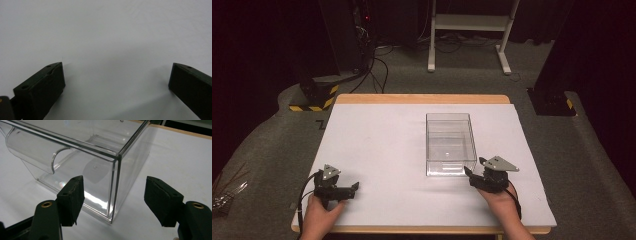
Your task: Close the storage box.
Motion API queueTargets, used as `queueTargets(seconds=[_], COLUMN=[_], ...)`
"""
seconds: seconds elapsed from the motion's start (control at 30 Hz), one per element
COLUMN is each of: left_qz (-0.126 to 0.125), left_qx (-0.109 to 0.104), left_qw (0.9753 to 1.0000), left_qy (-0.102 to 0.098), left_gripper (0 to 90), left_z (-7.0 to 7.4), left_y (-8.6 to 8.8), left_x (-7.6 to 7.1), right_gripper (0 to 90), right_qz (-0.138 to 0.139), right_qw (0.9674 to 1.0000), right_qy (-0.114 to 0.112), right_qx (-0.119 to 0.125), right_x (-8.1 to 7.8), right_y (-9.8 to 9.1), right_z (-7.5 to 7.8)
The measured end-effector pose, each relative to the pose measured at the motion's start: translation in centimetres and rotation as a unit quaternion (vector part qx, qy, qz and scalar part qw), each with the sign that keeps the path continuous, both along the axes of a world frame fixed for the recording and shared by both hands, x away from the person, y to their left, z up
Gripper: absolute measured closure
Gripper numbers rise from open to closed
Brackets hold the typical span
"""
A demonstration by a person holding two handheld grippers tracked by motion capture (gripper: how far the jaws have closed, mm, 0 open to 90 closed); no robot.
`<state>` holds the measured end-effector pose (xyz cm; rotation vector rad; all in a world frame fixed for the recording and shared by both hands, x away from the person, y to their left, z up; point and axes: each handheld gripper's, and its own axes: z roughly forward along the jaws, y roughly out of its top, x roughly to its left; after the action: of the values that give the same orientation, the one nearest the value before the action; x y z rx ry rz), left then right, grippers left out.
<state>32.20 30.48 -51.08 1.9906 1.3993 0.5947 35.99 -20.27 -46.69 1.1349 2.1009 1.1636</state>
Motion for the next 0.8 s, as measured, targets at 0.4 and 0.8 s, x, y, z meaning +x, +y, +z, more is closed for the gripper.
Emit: queueTargets(seconds=[0.4,0.8], left_qz=[0.000,0.000], left_qx=[0.000,0.000], left_qw=[1.0000,1.0000], left_qy=[0.000,0.000], left_gripper=[0.7,0.6], left_z=[0.0,0.0], left_y=[0.0,0.0], left_x=[0.0,0.0], right_gripper=[33.2,32.9], right_qz=[-0.012,-0.025], right_qw=[0.9999,0.9997], right_qy=[0.001,0.005], right_qx=[0.000,0.006], right_x=[1.1,1.9], right_y=[0.0,-0.1], right_z=[0.1,-0.2])
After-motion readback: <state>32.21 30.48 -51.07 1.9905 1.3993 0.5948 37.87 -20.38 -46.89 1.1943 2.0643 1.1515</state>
